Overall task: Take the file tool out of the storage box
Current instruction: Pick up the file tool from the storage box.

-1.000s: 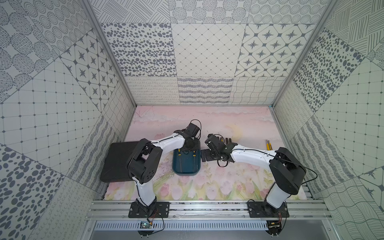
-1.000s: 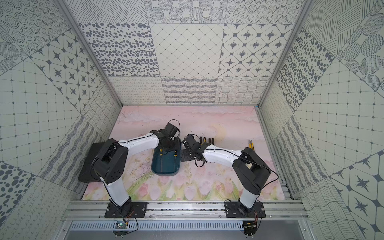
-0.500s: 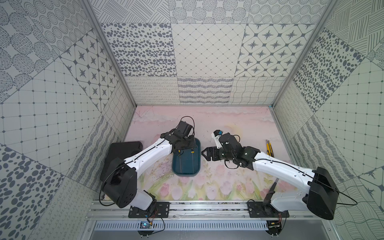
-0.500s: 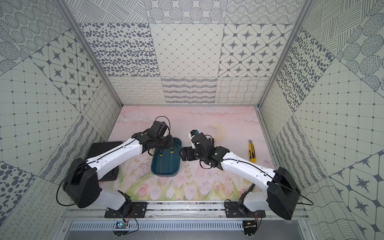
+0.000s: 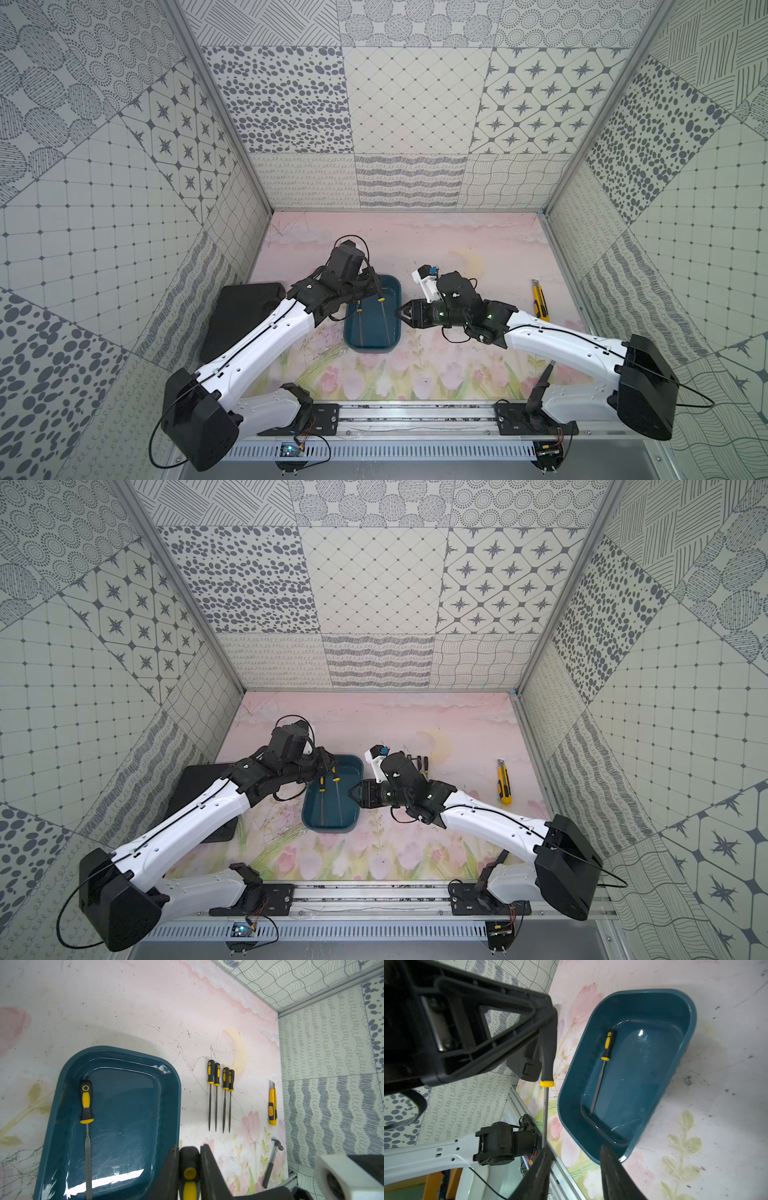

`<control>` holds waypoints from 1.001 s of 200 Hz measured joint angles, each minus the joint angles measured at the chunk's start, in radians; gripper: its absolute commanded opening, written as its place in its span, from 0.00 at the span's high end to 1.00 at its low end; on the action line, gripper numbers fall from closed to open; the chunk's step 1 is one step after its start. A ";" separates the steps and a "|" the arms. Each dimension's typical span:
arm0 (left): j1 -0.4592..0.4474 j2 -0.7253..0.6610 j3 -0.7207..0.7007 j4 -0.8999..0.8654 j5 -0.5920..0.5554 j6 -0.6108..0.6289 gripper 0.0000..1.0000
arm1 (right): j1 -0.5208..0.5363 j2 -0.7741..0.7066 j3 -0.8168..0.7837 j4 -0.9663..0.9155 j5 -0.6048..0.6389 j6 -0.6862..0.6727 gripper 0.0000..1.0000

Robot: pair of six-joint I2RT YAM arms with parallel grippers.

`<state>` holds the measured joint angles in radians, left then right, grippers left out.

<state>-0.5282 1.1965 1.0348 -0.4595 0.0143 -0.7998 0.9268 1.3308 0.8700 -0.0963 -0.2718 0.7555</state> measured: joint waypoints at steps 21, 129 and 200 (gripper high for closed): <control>0.000 -0.006 0.000 0.000 -0.002 -0.016 0.95 | 0.017 0.013 0.006 0.005 -0.013 0.004 0.66; 0.000 0.024 0.030 -0.001 -0.023 -0.033 0.95 | 0.058 0.015 0.014 0.019 -0.041 0.020 0.77; 0.006 0.030 0.039 -0.001 -0.025 -0.034 0.97 | 0.062 0.023 0.014 0.034 -0.053 0.024 0.80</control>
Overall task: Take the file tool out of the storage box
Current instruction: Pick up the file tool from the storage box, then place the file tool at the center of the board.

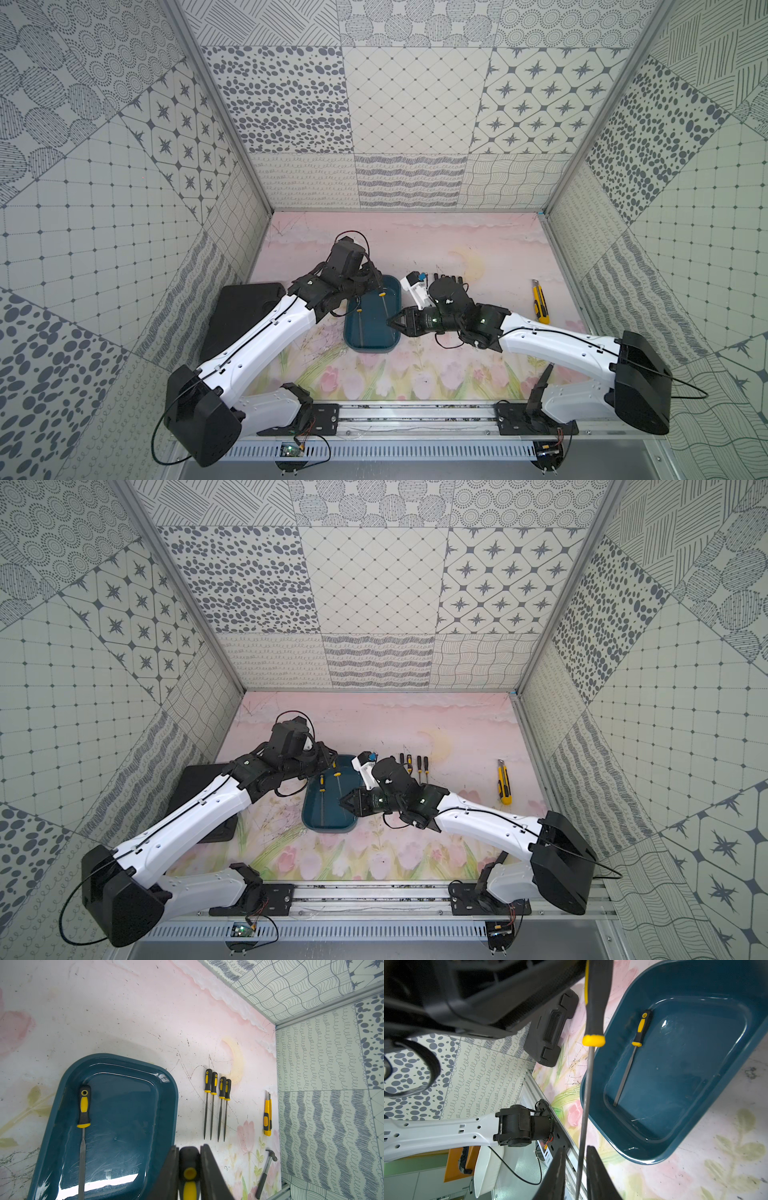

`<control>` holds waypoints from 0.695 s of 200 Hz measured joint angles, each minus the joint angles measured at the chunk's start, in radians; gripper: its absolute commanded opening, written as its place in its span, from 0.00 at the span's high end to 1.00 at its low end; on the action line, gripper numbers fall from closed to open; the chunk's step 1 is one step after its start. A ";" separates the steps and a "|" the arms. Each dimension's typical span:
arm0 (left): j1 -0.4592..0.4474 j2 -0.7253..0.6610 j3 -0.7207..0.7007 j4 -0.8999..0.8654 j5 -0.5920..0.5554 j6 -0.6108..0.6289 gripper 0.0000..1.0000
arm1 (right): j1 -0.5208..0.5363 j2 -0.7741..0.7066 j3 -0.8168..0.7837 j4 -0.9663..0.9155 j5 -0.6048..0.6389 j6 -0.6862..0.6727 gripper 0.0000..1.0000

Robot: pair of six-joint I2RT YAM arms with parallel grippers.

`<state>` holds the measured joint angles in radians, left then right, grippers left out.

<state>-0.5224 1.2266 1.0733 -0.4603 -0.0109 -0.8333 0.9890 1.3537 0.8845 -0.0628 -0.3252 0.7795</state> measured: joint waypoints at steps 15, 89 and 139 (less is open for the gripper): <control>0.000 0.000 0.000 0.000 0.000 0.000 0.97 | 0.000 0.007 0.000 0.003 -0.003 0.000 0.82; 0.002 0.000 0.000 0.000 0.000 0.000 0.97 | 0.000 0.018 0.000 0.000 0.005 0.017 0.99; 0.008 -0.003 -0.002 0.005 0.000 0.001 0.69 | 0.003 0.017 0.002 -0.008 0.045 0.013 1.00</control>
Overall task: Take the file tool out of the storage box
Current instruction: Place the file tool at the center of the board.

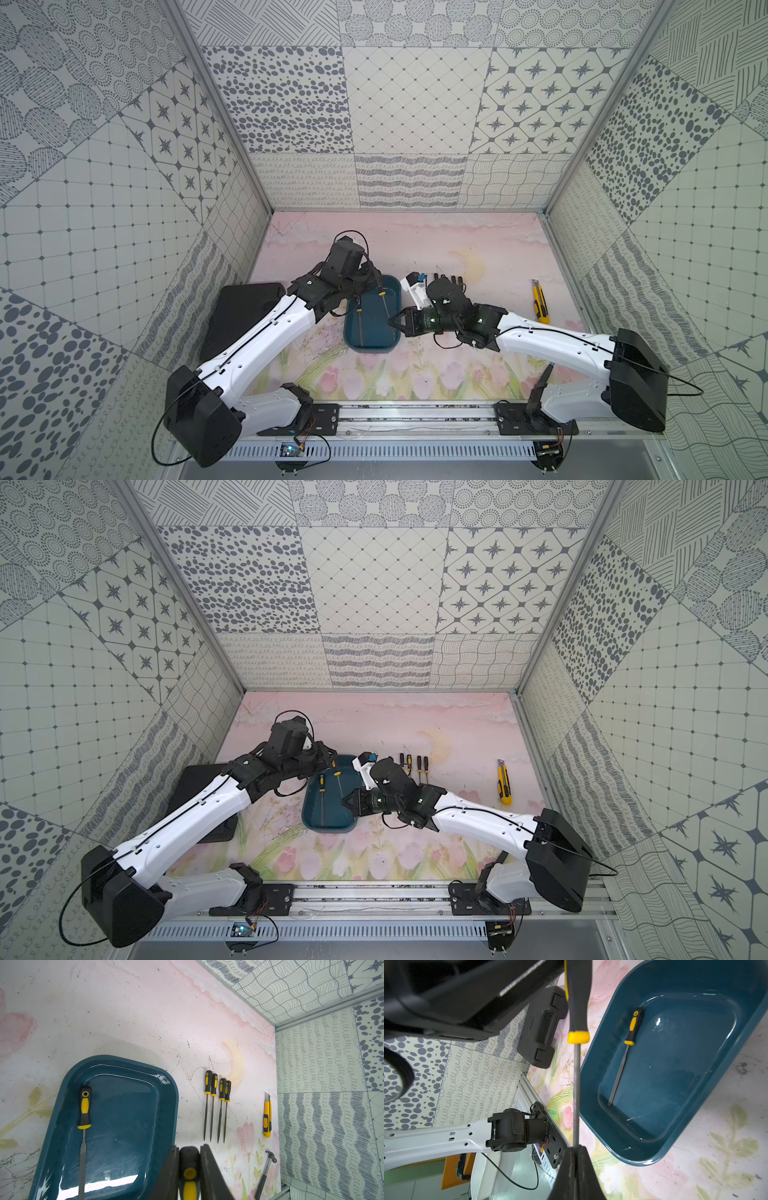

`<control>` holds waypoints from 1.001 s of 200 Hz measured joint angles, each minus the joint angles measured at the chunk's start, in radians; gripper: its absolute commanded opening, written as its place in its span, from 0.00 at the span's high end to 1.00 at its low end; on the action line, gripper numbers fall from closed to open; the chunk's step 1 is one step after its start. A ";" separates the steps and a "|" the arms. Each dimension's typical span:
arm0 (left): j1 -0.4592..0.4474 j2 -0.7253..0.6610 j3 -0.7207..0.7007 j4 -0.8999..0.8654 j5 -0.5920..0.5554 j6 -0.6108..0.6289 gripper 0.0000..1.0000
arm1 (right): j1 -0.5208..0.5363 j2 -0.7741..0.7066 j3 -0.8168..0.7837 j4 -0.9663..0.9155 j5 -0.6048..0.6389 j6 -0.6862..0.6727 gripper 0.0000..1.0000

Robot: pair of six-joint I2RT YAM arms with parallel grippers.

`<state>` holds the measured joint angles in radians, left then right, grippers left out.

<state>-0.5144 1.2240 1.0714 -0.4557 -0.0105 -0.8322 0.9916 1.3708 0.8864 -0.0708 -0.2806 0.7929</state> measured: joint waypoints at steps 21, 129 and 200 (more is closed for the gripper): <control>0.011 -0.003 0.002 0.002 0.001 0.010 0.43 | 0.002 -0.003 0.000 -0.015 0.040 -0.004 1.00; 0.033 -0.078 0.079 -0.131 -0.027 0.186 0.01 | -0.057 0.044 0.101 -0.389 0.580 -0.027 1.00; 0.034 -0.168 -0.037 -0.220 -0.022 0.223 0.01 | -0.148 0.256 0.161 -0.433 0.607 -0.072 1.00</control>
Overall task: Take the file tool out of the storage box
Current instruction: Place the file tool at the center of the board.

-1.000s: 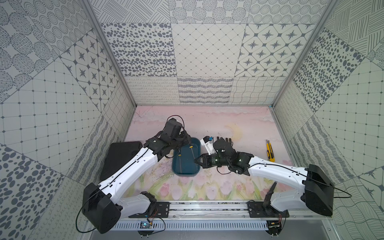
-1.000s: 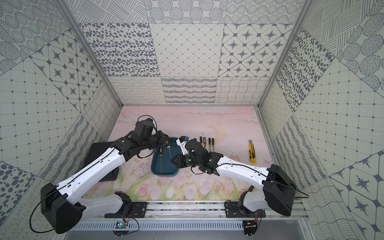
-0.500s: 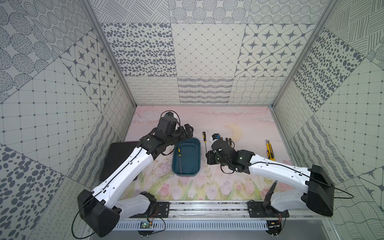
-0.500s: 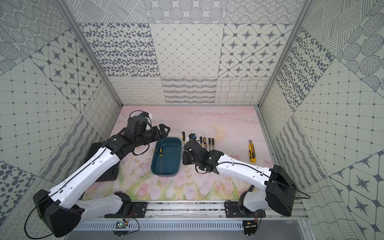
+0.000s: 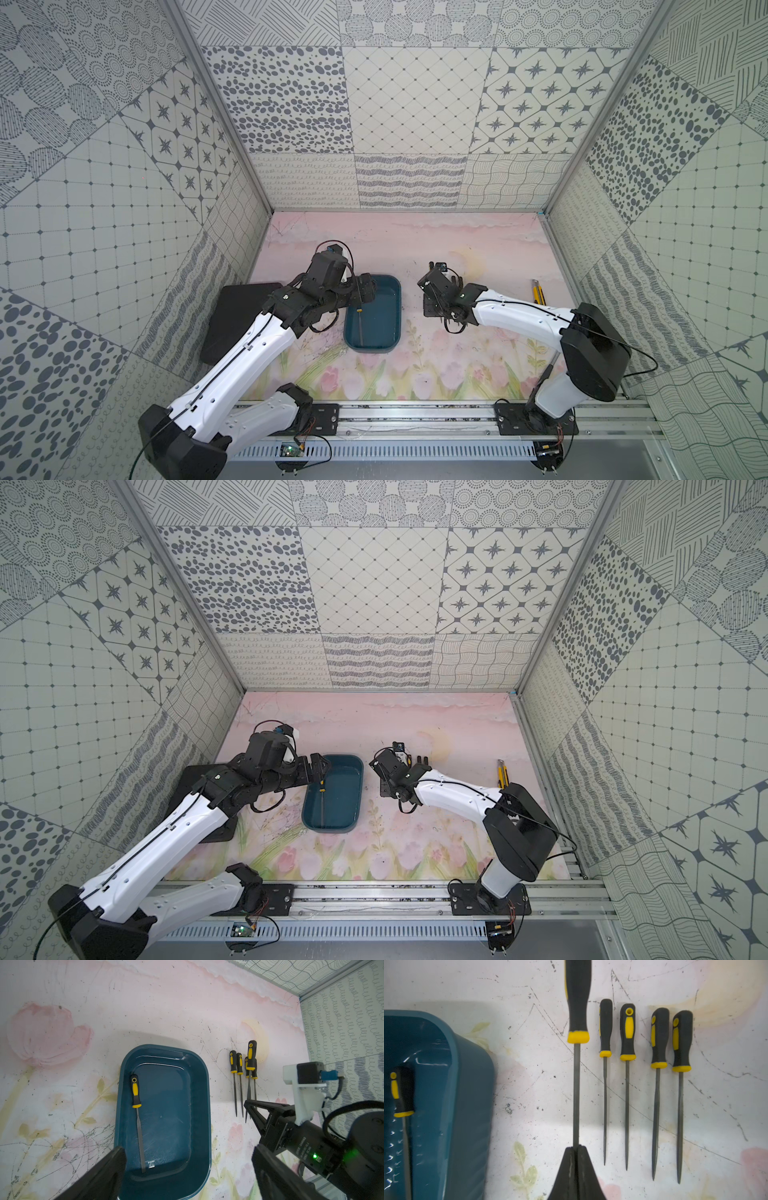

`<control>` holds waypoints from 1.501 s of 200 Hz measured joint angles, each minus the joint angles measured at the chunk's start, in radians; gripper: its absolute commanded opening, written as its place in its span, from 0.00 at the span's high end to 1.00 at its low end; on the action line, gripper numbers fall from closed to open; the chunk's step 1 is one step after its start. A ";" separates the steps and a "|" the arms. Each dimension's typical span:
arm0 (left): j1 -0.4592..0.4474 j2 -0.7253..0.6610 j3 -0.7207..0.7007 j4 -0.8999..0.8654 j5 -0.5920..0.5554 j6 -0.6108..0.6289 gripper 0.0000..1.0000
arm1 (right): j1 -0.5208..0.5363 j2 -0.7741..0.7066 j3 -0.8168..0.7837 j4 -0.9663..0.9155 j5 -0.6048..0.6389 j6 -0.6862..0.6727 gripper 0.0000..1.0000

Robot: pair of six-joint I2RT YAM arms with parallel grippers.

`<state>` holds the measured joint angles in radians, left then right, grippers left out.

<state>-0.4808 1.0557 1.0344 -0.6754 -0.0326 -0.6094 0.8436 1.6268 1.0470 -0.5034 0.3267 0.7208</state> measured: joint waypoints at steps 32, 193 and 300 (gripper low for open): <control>0.000 0.003 -0.029 -0.008 0.005 0.003 0.01 | -0.009 0.059 0.024 0.002 -0.009 -0.015 1.00; -0.001 0.033 -0.080 -0.001 0.029 -0.008 0.01 | -0.037 0.187 0.040 0.014 -0.032 -0.029 1.00; -0.001 0.043 -0.093 0.005 0.029 -0.016 0.01 | -0.037 0.199 0.040 0.018 -0.026 -0.029 0.86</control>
<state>-0.4816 1.0988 0.9413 -0.6701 -0.0032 -0.6254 0.8070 1.8259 1.0874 -0.4858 0.3004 0.6914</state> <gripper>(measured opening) 0.987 0.112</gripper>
